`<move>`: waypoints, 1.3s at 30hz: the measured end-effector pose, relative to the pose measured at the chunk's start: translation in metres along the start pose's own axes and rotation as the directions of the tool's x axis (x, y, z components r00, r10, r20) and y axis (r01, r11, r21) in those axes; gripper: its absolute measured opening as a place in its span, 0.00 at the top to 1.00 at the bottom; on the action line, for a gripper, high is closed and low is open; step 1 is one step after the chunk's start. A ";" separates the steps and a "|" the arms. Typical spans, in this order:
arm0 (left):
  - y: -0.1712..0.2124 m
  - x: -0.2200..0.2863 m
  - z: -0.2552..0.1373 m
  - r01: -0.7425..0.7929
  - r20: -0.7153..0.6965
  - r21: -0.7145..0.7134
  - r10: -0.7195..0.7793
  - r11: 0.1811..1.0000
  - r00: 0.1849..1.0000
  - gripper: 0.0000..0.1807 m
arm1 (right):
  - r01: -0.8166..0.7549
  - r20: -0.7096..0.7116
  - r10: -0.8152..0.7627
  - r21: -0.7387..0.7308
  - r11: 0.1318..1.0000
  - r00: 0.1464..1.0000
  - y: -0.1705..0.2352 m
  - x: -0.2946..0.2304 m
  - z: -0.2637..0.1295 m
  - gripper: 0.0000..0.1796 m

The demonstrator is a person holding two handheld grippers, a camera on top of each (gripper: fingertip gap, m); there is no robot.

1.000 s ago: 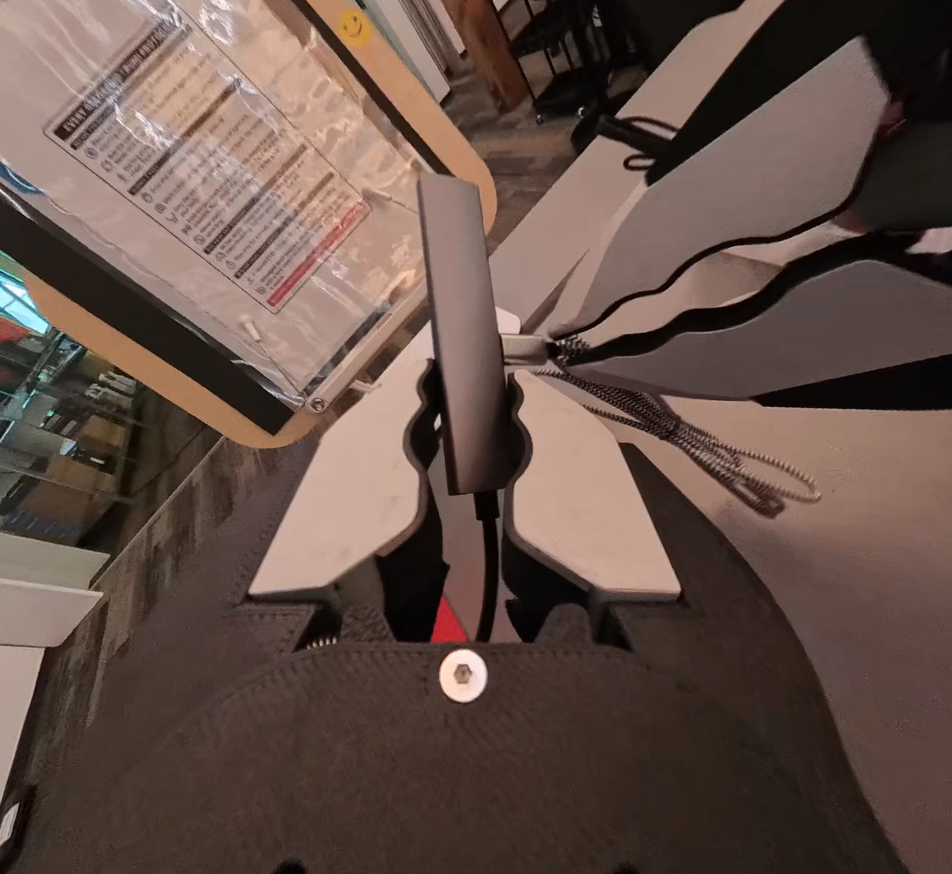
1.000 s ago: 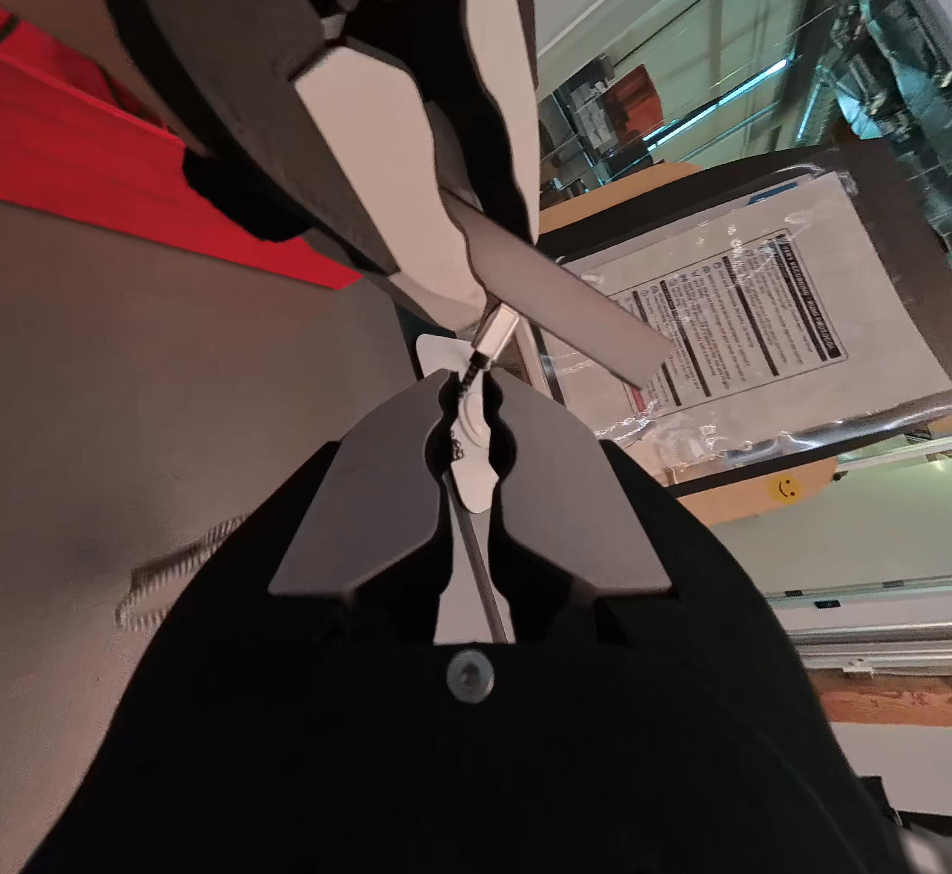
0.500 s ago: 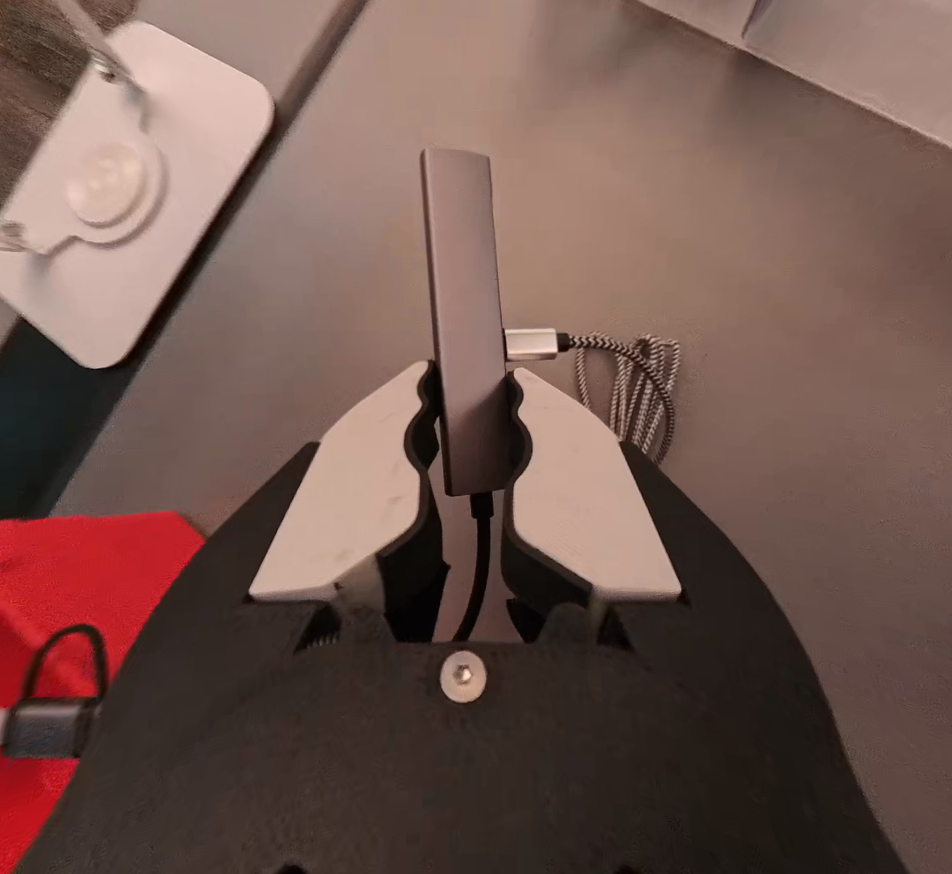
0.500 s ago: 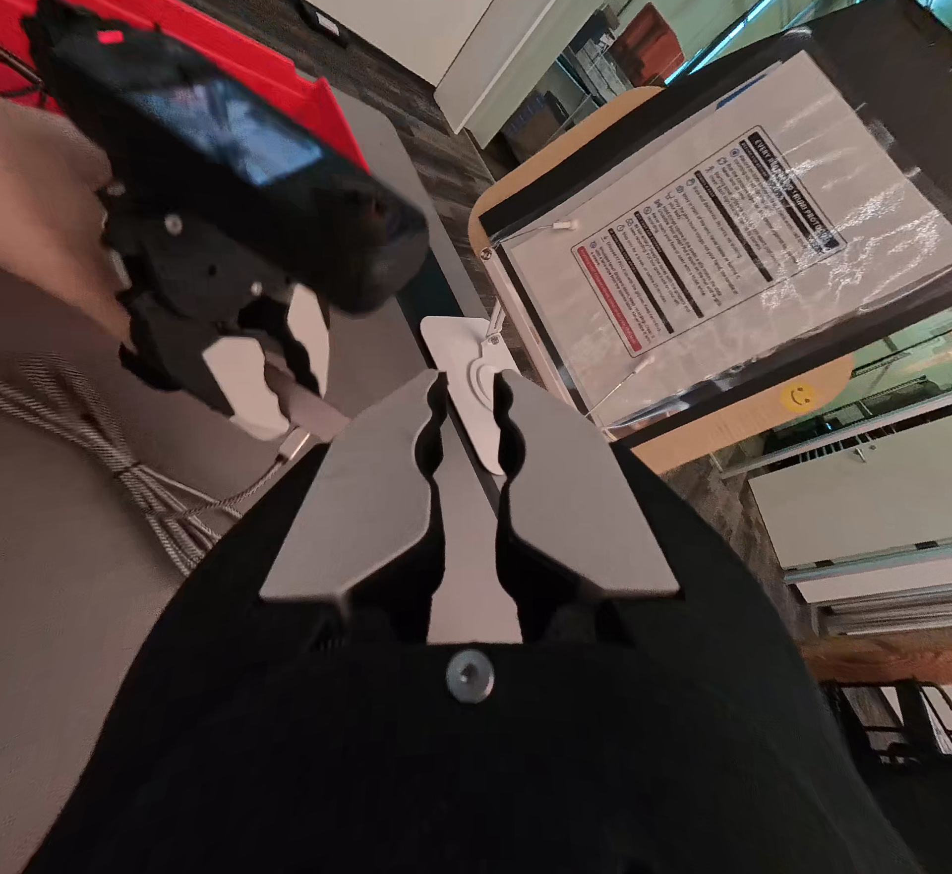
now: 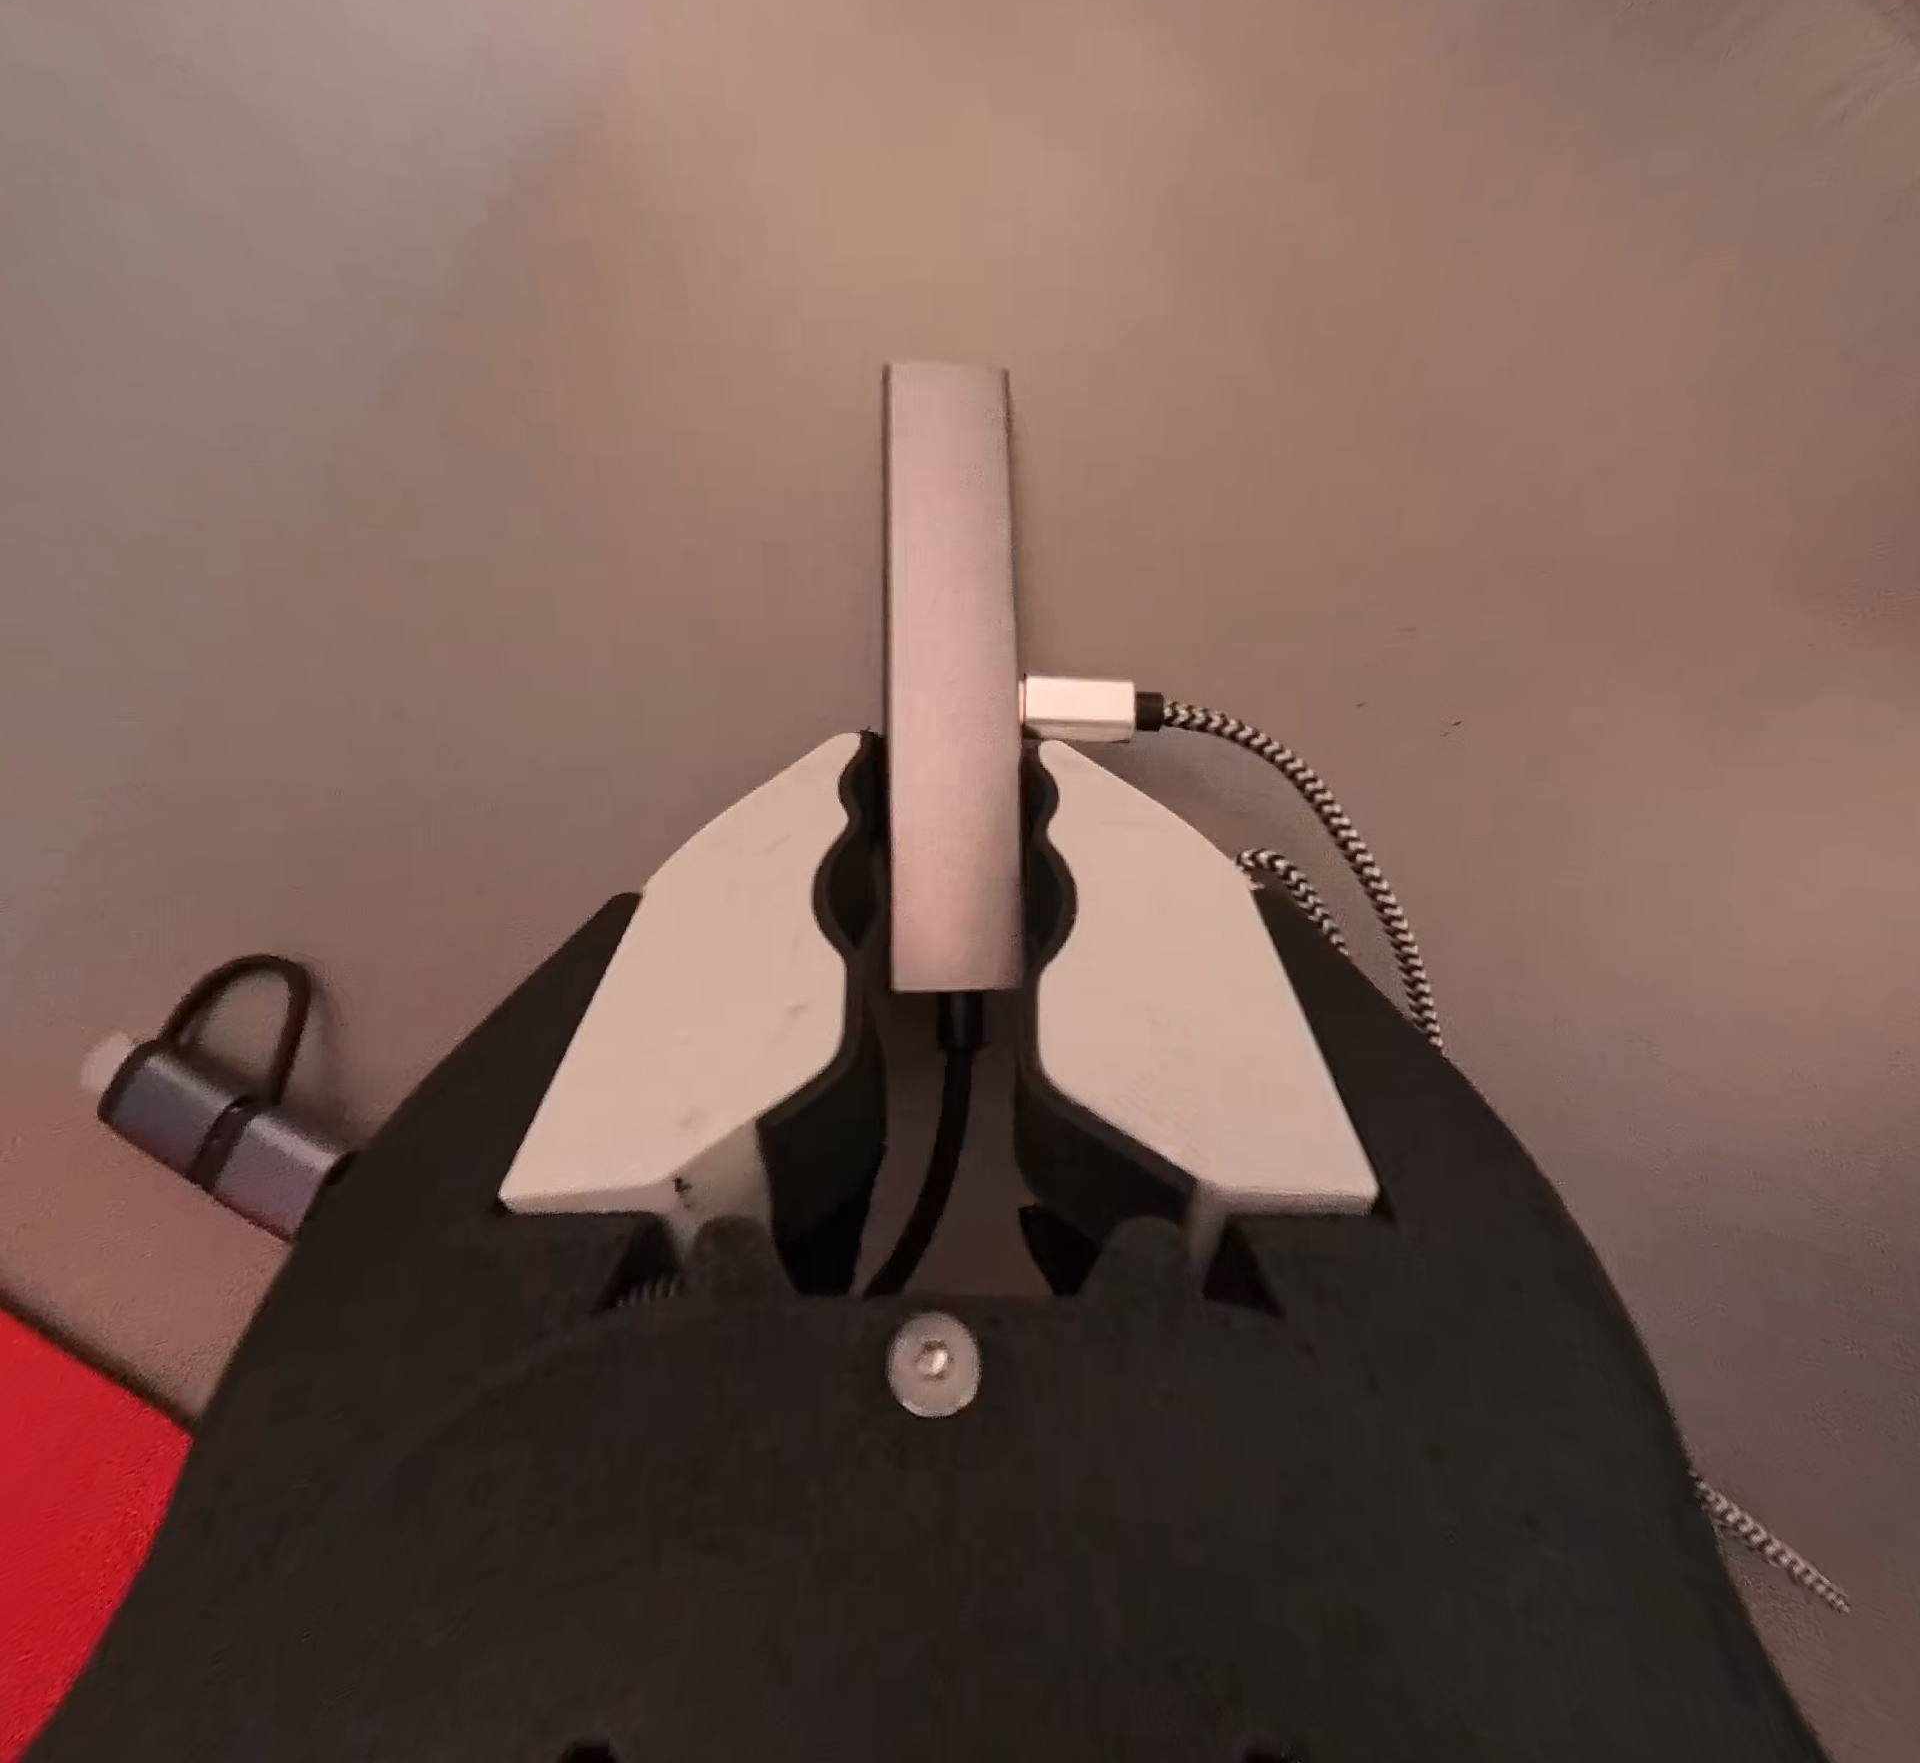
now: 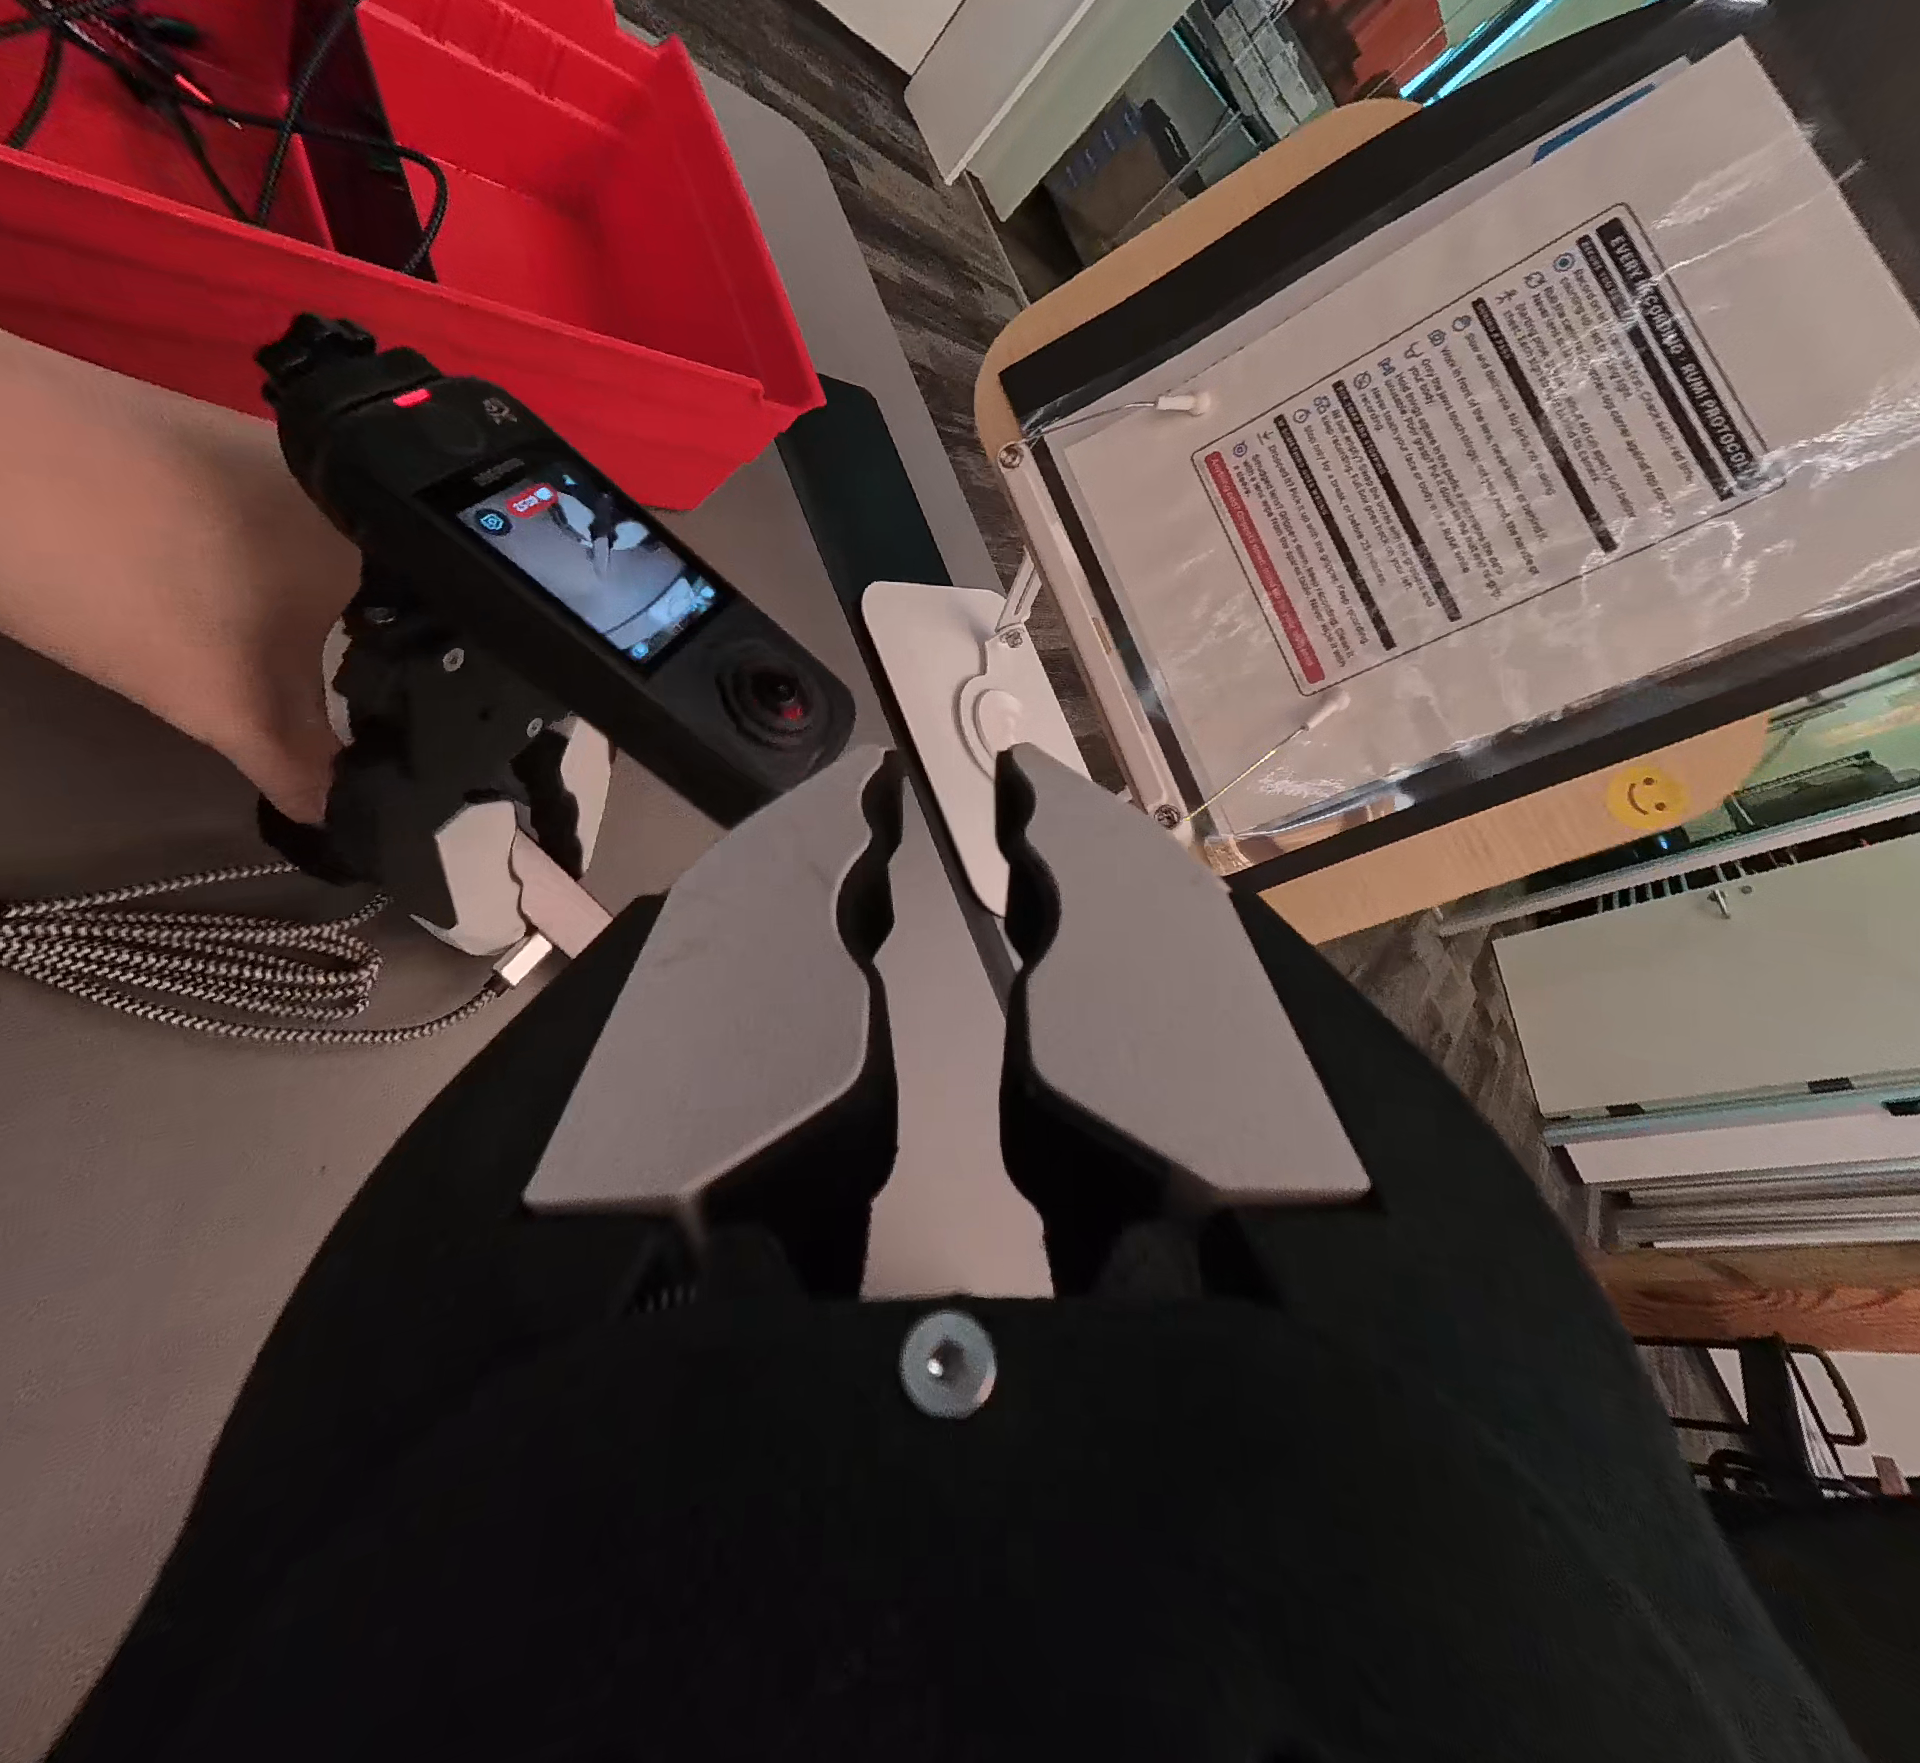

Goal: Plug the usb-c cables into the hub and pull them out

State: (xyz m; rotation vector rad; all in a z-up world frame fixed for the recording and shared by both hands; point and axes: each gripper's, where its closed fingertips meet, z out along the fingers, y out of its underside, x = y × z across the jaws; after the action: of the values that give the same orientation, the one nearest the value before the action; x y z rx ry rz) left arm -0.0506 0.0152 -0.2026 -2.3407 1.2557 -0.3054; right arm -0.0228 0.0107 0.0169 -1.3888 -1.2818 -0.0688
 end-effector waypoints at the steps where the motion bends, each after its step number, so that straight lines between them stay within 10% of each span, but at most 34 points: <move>1: -0.002 -0.002 -0.002 0.006 0.008 0.015 -0.006 1.000 1.000 0.84 | 0.000 -0.006 0.000 0.004 1.000 1.000 -0.001 0.002 -0.002 0.90; 13: -0.022 -0.035 -0.132 0.013 0.156 0.175 -0.041 0.984 0.987 0.72 | 0.037 -0.128 -0.023 0.110 0.993 0.992 -0.035 0.025 -0.053 0.90; 21: 0.117 -0.100 -0.227 0.375 0.266 0.004 -0.363 0.927 0.893 0.68 | 0.087 -0.148 -0.068 0.129 0.988 0.987 -0.050 0.020 -0.063 0.90; 26: 0.196 -0.141 -0.218 0.692 0.306 -0.115 -0.638 0.712 0.707 0.74 | 0.094 -0.130 -0.080 0.106 0.990 0.988 -0.047 0.015 -0.055 0.90; 39: 0.229 -0.136 -0.178 0.596 0.252 -0.372 -0.540 0.712 0.803 0.63 | 0.098 -0.109 -0.090 0.068 0.993 0.990 -0.037 0.013 -0.045 0.90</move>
State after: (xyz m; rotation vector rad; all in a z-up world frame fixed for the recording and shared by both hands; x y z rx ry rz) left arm -0.3643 -0.0329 -0.1587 -3.0574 0.5278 -0.0595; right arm -0.0161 -0.0248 0.0647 -1.2455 -1.2488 -0.1565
